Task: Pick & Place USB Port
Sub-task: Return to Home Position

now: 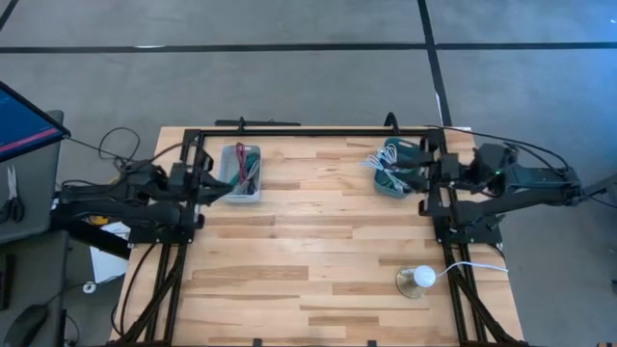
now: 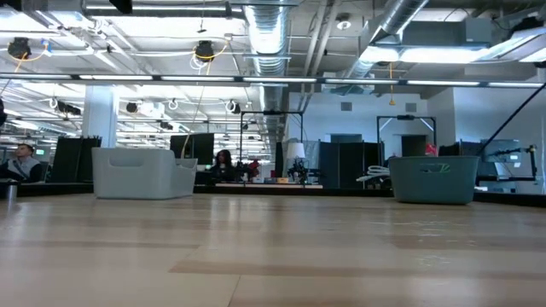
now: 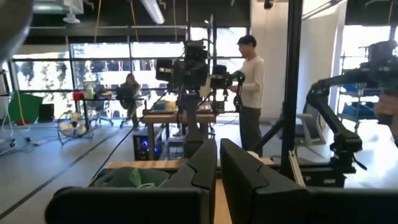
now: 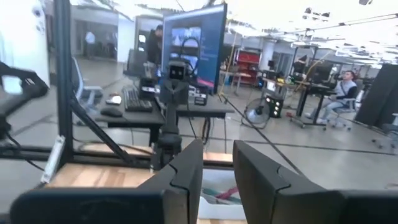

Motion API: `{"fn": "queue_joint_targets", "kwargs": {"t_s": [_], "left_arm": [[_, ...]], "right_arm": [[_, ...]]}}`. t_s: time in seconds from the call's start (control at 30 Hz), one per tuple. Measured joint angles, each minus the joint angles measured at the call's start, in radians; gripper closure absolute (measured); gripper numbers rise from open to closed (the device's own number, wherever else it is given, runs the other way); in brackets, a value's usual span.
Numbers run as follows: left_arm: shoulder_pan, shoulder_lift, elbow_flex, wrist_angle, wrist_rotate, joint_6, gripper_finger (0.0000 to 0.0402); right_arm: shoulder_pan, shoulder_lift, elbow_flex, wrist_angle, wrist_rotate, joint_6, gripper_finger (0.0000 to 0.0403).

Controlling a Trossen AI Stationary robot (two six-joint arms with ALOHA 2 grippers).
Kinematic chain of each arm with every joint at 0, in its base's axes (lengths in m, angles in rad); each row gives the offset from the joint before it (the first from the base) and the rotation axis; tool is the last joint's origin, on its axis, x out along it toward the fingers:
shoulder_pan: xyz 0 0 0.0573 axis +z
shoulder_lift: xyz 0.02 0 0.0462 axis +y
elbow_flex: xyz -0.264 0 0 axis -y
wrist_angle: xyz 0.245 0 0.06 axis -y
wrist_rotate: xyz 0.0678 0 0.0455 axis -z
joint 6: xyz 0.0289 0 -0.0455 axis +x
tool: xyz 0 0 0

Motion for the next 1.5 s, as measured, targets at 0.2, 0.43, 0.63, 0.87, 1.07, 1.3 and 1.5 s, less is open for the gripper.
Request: {"fn": "queue_joint_targets", "kwargs": {"t_s": [0.2,0.43,0.63,0.87,1.07,1.3,1.5], "left_arm": [[0.000,-0.019,0.073,-0.161,0.003,0.022,0.0378],[0.000,-0.021,0.157,-0.244,0.003,0.063,0.0380],[0.000,-0.023,0.235,-0.341,0.003,0.068,0.0380],[0.000,-0.127,0.240,-0.382,0.003,0.081,0.0379],[0.000,-0.243,0.230,-0.463,0.004,0.075,0.0380],[0.001,-0.207,0.225,-0.531,-0.021,0.080,0.0380],[0.000,-0.237,0.222,-0.529,0.007,0.060,0.0380]], "right_arm": [[0.000,-0.036,0.000,-0.039,-0.017,-0.026,0.0321],[-0.006,-0.062,-0.001,-0.107,-0.090,-0.040,0.0321],[-0.006,-0.167,-0.001,-0.177,-0.092,-0.003,0.0321],[-0.006,-0.391,-0.141,-0.125,-0.097,0.032,0.0321],[-0.006,-0.622,-0.302,-0.115,-0.098,0.058,0.0321],[-0.006,-0.590,-0.316,-0.134,-0.063,0.056,0.0321],[-0.004,-0.621,-0.304,-0.127,-0.086,0.060,0.0321]]}}
